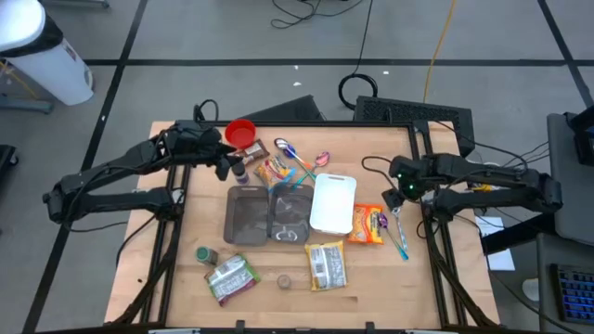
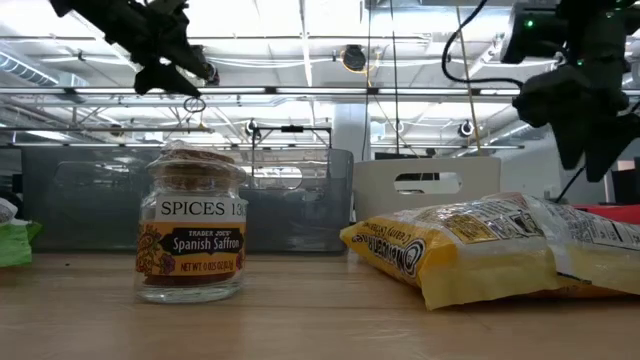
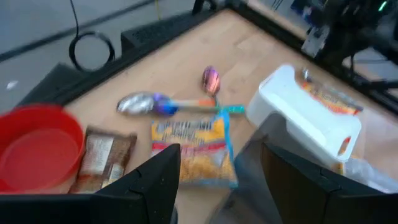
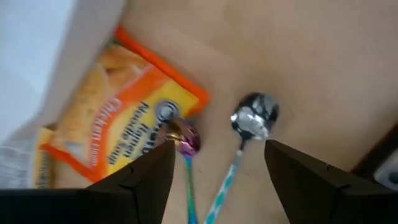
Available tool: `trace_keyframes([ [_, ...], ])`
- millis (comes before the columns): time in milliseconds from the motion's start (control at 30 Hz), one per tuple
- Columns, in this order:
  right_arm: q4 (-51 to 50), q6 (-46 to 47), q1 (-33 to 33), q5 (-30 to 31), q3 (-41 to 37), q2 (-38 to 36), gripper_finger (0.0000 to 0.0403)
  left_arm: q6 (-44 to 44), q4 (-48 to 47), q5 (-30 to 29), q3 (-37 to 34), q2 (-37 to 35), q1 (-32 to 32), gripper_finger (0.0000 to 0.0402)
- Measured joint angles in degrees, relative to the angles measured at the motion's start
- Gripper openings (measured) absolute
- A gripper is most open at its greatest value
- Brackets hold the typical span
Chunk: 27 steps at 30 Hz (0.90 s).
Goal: Pick & Place Food Item
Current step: Put the white spoon into the right gray bin
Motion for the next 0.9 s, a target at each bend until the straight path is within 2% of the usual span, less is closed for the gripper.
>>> trace_keyframes([
  [233,0.62,-3.60,1.00,2.56,0.00,6.50,0.0242,-0.13,6.24,4.57,0.02,5.20,0.00,0.0232],
  [467,2.37,-12.26,-1.44,3.69,0.00,12.25,0.0242,-1.31,10.84,11.03,0.02,10.46,-0.67,0.0232],
  [700,2.46,-24.59,-6.50,-2.29,0.00,17.74,0.0242,-2.12,15.41,12.30,0.01,13.76,-4.16,0.0232],
  [900,2.03,-33.97,-11.52,-2.93,0.00,22.56,0.0242,-3.47,19.15,12.29,0.00,14.80,-6.89,0.0232],
])
